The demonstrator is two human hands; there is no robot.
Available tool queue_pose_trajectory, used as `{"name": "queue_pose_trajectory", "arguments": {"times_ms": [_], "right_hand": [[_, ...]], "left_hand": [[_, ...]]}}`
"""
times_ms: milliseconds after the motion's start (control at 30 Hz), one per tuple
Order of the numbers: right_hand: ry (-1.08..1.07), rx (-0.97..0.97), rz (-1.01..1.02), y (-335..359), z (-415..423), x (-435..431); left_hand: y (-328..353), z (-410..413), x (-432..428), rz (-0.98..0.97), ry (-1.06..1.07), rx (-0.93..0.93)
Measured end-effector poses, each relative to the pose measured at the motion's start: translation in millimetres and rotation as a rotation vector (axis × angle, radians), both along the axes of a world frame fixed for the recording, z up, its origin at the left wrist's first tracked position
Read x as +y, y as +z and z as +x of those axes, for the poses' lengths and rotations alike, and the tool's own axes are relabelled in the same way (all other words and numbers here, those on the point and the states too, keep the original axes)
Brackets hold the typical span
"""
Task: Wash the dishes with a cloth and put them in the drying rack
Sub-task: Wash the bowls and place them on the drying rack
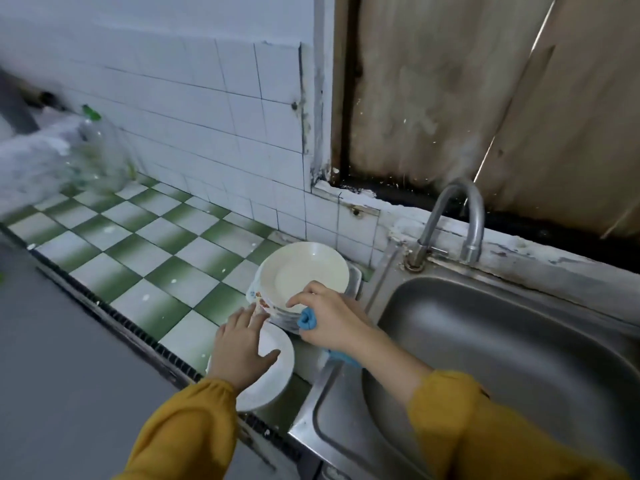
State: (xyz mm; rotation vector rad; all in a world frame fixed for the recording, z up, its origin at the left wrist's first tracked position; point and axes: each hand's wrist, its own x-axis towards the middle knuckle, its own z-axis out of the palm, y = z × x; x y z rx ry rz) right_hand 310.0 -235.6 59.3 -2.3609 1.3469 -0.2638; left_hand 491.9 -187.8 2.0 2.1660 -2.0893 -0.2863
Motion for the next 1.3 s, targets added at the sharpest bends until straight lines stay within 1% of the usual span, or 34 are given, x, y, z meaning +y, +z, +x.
{"name": "queue_pose_trajectory", "arguments": {"times_ms": [133,200,333,400,467,500,600,733,833,900,1000,1100,1167,1300], "right_hand": [[0.106,0.096,0.074,-27.9,34.5,-16.1],[0.151,0.148,0.143,-42.7,47.1,-22.8],[0.253,0.318,0.292,-64.7,60.7,-31.6],[0.313,0.4,0.323,-72.1,64.1,-32.8],[0.359,0.483,0.318,-78.8,68.1,-31.3],[0.367,0.514,0.309,-82.2,70.4,-30.4],[0.367,0.548,0.269,-89.4,75.3,-30.4],[0.372,0.555,0.259,-89.0,79.1,-33.6],[0.365,0.527,0.267,-87.3,78.1,-34.5],[0.349,0.475,0.296,-88.0,75.8,-34.8],[0.27,0.33,0.345,-86.1,70.9,-34.4],[0.174,0.165,0.38,-80.0,65.4,-36.8],[0.104,0.09,0.416,-75.2,62.5,-39.0],[-0.107,-0.107,0.497,-61.6,57.0,-38.8]], "left_hand": [[-27.4,26.0,5.3,0.203,0.054,0.003],[-35.2,35.2,8.9,0.323,0.062,0.061],[-48.6,53.6,12.1,0.409,0.004,0.137],[-51.8,59.8,11.3,0.448,-0.038,0.114],[-59.7,63.5,10.8,0.444,-0.07,0.043],[-63.5,64.3,11.1,0.429,-0.071,0.038],[-70.2,64.4,12.2,0.363,-0.053,0.083],[-78.4,69.6,13.6,0.207,-0.071,0.132],[-80.9,73.2,15.9,0.183,-0.082,0.18],[-80.7,74.8,16.6,0.164,-0.078,0.23],[-80.5,77.6,17.4,0.117,-0.075,0.297],[-74.9,79.7,17.7,0.07,-0.073,0.333],[-68.1,81.1,16.5,0.04,-0.086,0.339],[-51.3,86.7,13.5,-0.022,-0.068,0.358]]}}
